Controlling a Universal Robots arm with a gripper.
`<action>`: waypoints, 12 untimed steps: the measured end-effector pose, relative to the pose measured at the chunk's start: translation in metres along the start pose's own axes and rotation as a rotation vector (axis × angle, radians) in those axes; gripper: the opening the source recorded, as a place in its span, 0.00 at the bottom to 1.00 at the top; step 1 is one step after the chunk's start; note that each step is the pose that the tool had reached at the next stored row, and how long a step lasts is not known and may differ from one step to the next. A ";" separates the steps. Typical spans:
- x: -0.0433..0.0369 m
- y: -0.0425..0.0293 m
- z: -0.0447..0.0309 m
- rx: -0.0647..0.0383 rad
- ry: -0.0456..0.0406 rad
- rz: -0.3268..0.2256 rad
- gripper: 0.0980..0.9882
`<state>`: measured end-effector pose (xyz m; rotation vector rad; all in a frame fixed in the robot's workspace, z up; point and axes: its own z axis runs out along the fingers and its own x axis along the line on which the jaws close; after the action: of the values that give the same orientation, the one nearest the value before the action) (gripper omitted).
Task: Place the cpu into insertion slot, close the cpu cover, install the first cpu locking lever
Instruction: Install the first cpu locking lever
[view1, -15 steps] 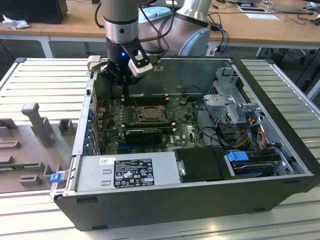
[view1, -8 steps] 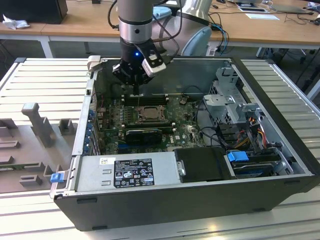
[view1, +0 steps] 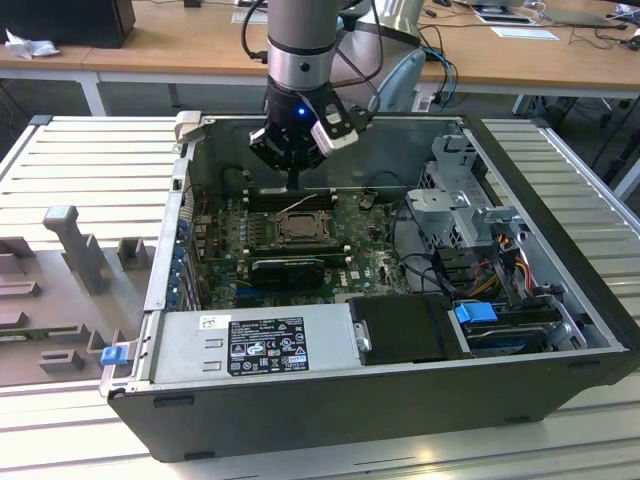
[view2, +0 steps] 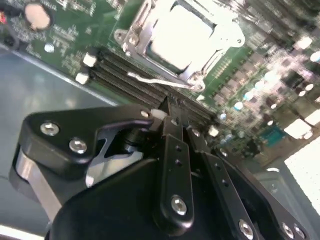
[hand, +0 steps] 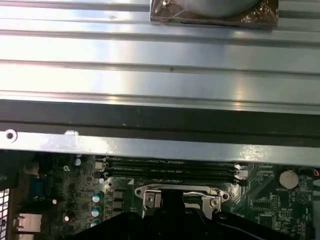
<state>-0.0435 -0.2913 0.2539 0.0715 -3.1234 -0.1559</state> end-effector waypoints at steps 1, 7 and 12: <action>-0.0002 -0.0014 0.0009 -0.021 -0.0011 -0.001 0.01; -0.0038 -0.0033 0.0139 -0.014 -0.0009 0.000 0.01; -0.0089 -0.0026 0.0232 -0.006 -0.0009 -0.001 0.01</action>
<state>-0.0349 -0.2911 0.2304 0.0735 -3.1237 -0.1660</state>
